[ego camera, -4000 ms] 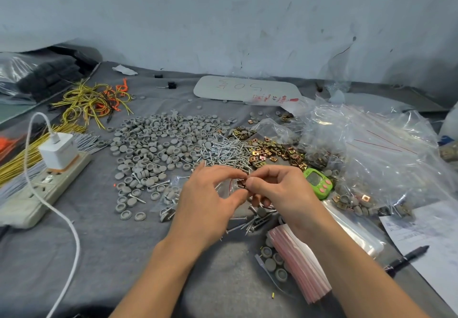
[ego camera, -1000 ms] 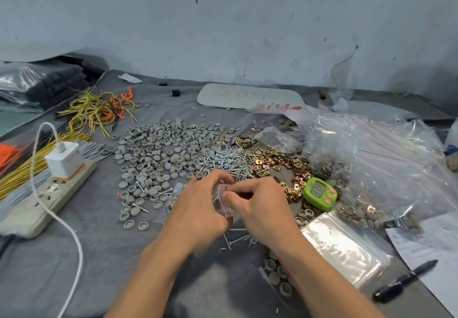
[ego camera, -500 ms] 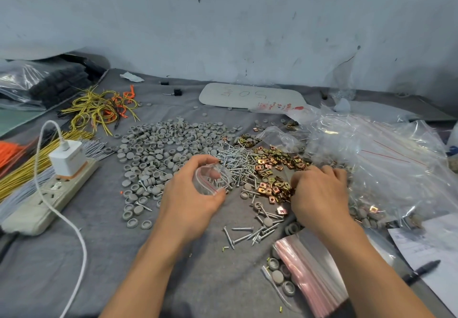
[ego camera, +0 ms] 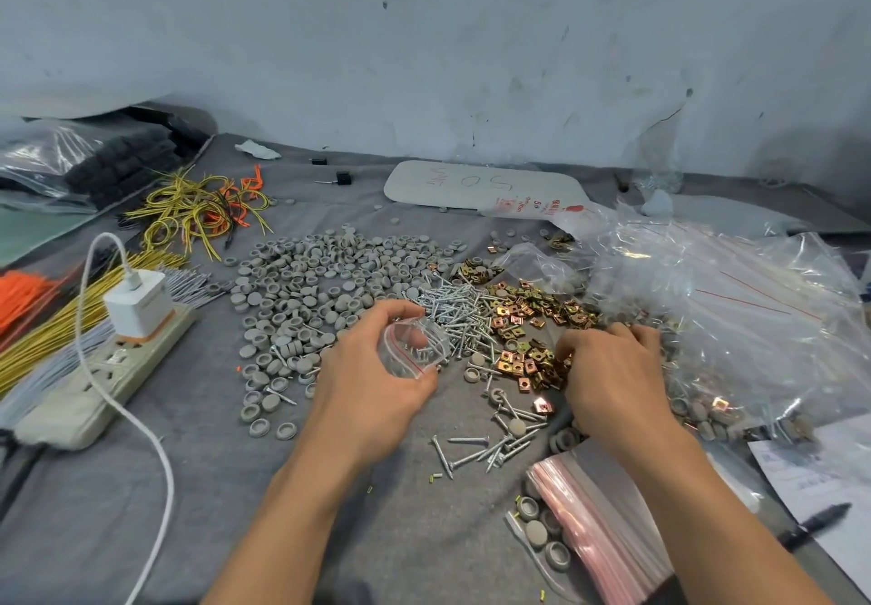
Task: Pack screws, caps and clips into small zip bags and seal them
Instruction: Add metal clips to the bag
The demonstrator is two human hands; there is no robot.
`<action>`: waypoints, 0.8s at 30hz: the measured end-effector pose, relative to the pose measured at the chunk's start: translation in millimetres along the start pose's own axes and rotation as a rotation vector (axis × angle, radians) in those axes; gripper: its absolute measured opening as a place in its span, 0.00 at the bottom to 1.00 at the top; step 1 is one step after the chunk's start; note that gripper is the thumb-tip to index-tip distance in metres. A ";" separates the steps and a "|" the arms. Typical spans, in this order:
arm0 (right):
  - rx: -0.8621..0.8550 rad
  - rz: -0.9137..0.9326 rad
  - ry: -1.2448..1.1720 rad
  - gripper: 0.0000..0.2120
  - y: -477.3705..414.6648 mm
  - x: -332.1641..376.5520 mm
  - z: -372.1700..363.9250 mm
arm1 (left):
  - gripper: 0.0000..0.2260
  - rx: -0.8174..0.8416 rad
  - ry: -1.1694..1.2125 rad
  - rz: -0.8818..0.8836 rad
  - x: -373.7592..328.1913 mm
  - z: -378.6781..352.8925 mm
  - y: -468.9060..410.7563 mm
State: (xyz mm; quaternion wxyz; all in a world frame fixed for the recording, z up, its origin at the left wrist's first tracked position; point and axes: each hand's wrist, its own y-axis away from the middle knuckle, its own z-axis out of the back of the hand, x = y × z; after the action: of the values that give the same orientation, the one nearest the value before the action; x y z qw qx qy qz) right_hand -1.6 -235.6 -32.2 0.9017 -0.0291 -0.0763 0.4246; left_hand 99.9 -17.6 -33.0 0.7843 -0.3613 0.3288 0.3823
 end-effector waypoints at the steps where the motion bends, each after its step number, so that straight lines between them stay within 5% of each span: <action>1: -0.037 0.004 -0.028 0.20 0.1 -0.2 0.0 | 0.24 0.004 -0.002 0.000 -0.2 -0.4 -0.2; 8: -0.142 0.051 -0.596 0.10 8.4 3.2 -1.7 | 0.25 0.025 -0.028 -0.001 -1.1 -2.3 1.5; 16: 0.033 0.040 -0.609 0.14 8.9 5.6 0.2 | 0.25 0.050 -0.046 -0.002 -4.1 -4.8 4.5; 24: 0.127 0.021 -0.341 0.20 11.8 9.0 2.4 | 0.26 0.077 -0.053 0.011 -8.2 -5.8 5.9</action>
State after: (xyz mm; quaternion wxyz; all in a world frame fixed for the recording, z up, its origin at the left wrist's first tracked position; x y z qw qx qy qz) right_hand -5.3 -221.1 -30.2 0.8713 0.0996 -0.2008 0.4366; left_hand 89.6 -22.6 -31.4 0.8040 -0.3188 0.3242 0.3832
